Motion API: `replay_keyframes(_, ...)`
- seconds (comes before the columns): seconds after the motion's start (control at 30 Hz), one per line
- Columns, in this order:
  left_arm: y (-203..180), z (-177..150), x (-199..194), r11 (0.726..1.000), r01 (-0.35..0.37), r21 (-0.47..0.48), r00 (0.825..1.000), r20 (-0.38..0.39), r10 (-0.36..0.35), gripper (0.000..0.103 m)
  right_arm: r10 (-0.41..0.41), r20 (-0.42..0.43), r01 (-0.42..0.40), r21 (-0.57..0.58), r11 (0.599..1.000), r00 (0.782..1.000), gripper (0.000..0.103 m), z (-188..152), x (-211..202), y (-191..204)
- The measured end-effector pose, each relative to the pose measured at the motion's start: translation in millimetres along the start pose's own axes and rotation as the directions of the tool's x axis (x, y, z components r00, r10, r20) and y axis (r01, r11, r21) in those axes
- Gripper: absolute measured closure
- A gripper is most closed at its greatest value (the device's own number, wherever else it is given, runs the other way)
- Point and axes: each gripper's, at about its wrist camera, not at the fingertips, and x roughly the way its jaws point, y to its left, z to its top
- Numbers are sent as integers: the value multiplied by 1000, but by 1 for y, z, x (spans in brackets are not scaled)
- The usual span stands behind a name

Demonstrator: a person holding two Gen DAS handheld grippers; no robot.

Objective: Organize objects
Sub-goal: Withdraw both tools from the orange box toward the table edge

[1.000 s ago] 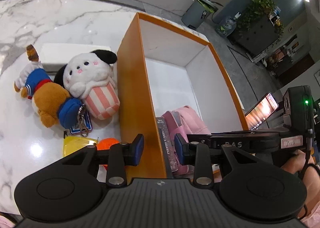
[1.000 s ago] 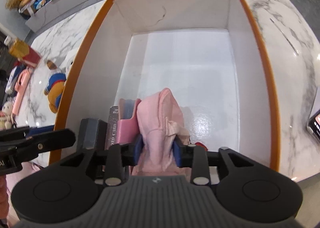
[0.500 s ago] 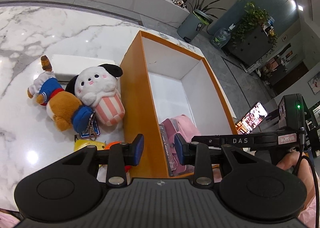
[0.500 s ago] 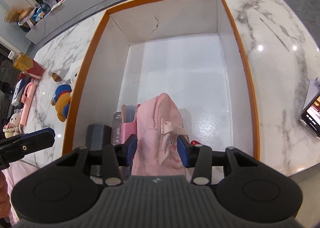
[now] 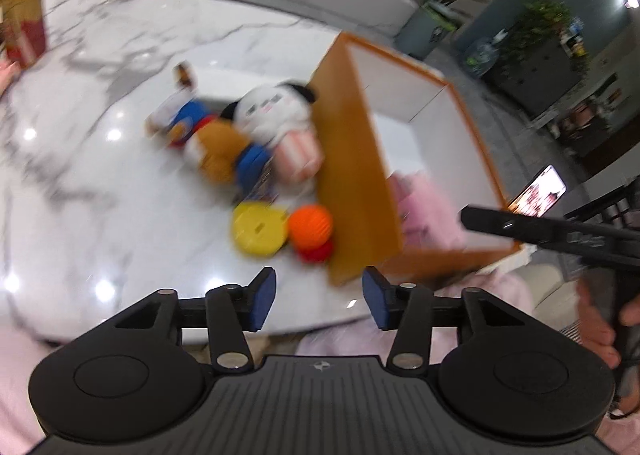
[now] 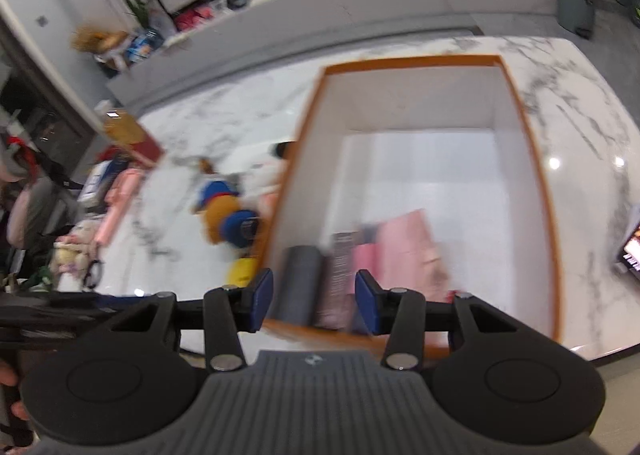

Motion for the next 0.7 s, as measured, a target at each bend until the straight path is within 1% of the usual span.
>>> replay_keyframes(0.03,2,-7,0,1000,-13,19,1000,-2,13,40,17,6,-17,-3,1000,1000,55,-7,-2,7)
replay_keyframes(0.07,3,-14,-1,999,-24,47,1000,-4,25,35,34,9,-34,-7,999,999,55,-15,-3,15)
replay_keyframes(0.13,4,-27,0,992,-43,121,999,-17,45,34,53,2,-53,-8,999,999,55,-29,0,26)
replay_keyframes(0.23,0,-45,5,963,-68,260,997,-26,77,32,72,-27,-72,3,997,997,56,-50,13,37)
replay_keyframes(0.3,-1,-56,12,936,-81,343,993,-50,105,29,86,-67,-84,34,996,994,57,-65,26,38)
replay_keyframes(0.37,-1,-64,21,914,-105,393,986,-76,145,26,78,-101,-72,61,996,992,59,-79,42,38)
replay_keyframes(0.4,0,-68,27,907,-127,400,982,-81,173,25,68,-116,-61,64,996,991,63,-87,50,39)
replay_keyframes(0.43,2,-70,32,910,-140,390,979,-85,187,24,58,-131,-50,64,997,990,65,-93,57,41)
replay_keyframes(0.47,5,-71,37,923,-146,357,976,-99,193,22,52,-144,-43,65,997,988,67,-98,64,42)
replay_keyframes(0.5,9,-72,41,938,-150,312,975,-110,193,22,45,-150,-35,71,997,988,72,-104,69,43)
replay_keyframes(0.53,13,-73,43,955,-150,256,976,-115,184,22,31,-153,-20,72,997,988,74,-107,73,44)
replay_keyframes(0.57,18,-73,45,971,-150,189,977,-121,174,21,11,-153,0,72,997,988,75,-110,76,44)
replay_keyframes(0.6,21,-74,45,979,-148,137,978,-125,166,19,-11,-151,22,70,997,988,76,-112,78,44)
replay_keyframes(0.63,23,-75,46,984,-146,97,981,-116,157,18,-27,-148,37,63,997,989,79,-114,80,43)
replay_keyframes(0.7,20,-76,48,983,-172,62,980,-91,177,17,-43,-143,51,50,997,989,80,-115,82,42)
